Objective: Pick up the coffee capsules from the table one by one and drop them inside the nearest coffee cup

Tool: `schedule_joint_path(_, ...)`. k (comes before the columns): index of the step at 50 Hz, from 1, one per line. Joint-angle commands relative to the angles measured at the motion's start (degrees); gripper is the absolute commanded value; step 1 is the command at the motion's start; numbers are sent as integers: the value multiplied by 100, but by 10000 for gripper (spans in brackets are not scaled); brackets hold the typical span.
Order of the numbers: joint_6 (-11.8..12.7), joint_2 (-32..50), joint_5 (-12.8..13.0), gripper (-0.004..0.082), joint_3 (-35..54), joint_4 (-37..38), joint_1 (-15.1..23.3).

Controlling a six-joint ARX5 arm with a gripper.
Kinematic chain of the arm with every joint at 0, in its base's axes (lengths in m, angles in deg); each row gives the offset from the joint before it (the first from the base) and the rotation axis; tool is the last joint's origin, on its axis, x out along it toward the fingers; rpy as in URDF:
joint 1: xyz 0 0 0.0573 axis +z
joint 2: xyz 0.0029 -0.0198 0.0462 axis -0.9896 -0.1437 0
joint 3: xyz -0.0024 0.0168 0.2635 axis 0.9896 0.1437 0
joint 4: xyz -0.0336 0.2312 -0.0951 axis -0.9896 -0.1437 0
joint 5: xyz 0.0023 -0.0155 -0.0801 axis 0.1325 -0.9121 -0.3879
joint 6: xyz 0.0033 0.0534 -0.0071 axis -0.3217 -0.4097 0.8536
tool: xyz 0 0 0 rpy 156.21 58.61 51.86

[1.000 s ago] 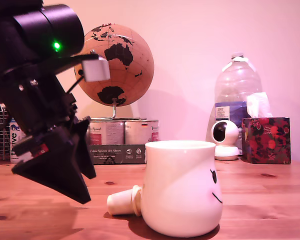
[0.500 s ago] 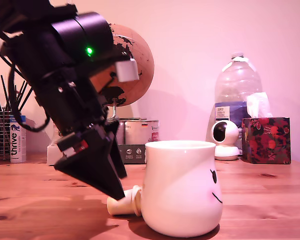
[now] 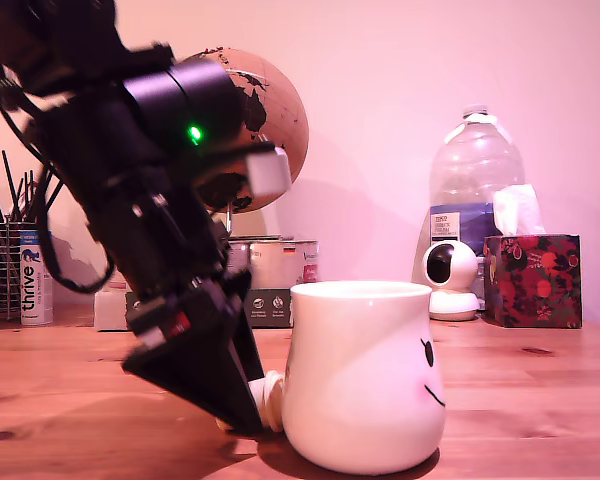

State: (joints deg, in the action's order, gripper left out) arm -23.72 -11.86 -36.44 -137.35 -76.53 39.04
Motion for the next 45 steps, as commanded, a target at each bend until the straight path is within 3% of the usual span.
schedule_joint_path(1,-28,-101,-35,502,-44,42,-39)
schedule_joint_path(19,-22,-234,-28,301,-46,61,-46)
schedule_joint_path(33,151,-188,188,286,-46,-201,-44)
schedule_joint_path(45,223,190,118,266,-46,-162,-44)
